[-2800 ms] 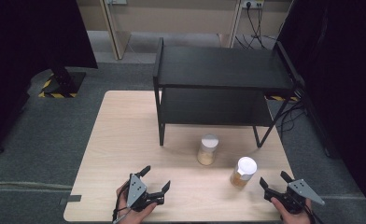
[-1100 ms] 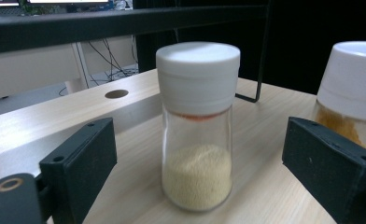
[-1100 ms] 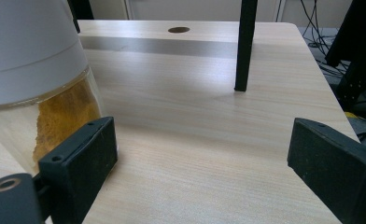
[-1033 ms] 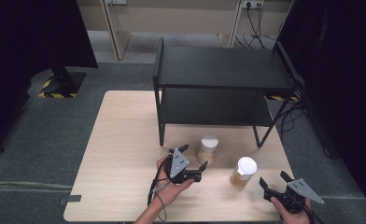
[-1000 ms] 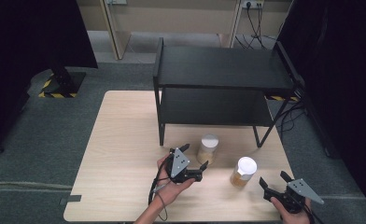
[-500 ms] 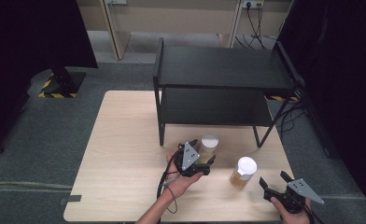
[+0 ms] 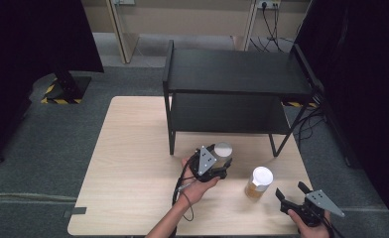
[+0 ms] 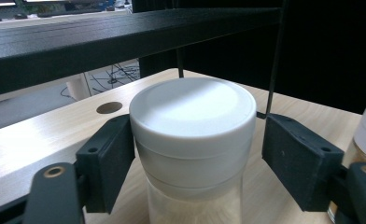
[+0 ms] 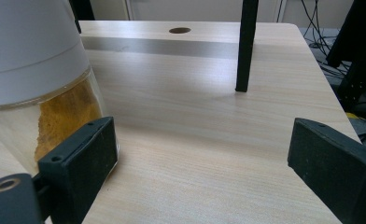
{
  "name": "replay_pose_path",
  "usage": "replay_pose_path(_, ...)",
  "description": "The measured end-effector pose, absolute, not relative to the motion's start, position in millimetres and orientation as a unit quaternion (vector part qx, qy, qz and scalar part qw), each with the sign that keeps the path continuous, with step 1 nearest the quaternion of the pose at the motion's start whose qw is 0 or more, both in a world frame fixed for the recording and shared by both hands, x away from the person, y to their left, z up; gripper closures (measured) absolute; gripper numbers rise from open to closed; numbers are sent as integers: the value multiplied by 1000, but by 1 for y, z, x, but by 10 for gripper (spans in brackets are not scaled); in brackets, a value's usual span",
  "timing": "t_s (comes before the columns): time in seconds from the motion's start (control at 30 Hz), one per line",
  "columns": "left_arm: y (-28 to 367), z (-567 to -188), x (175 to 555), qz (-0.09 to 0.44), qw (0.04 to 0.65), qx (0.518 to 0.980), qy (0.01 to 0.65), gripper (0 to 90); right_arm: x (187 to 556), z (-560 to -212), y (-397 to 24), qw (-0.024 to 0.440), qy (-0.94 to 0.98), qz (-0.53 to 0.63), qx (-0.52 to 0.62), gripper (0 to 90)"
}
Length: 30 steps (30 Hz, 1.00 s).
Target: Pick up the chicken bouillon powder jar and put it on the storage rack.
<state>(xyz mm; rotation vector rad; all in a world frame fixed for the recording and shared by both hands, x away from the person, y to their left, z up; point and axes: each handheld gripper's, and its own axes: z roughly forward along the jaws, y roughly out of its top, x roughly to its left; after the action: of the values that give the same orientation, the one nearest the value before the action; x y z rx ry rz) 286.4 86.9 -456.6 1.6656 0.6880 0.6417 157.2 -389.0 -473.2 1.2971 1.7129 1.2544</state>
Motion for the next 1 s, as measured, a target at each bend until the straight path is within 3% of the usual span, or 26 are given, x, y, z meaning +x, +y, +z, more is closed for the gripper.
replay_pose_path(0.2, 84, -459, 288, 277, 571, 713, 299, 325, 158, -473, -389, 321, 653, 477, 493, 85)
replay_pose_path(1.0, 87, -447, 277, 281, 594, 692, 300, 338, 157, -474, -390, 320, 651, 480, 494, 85)
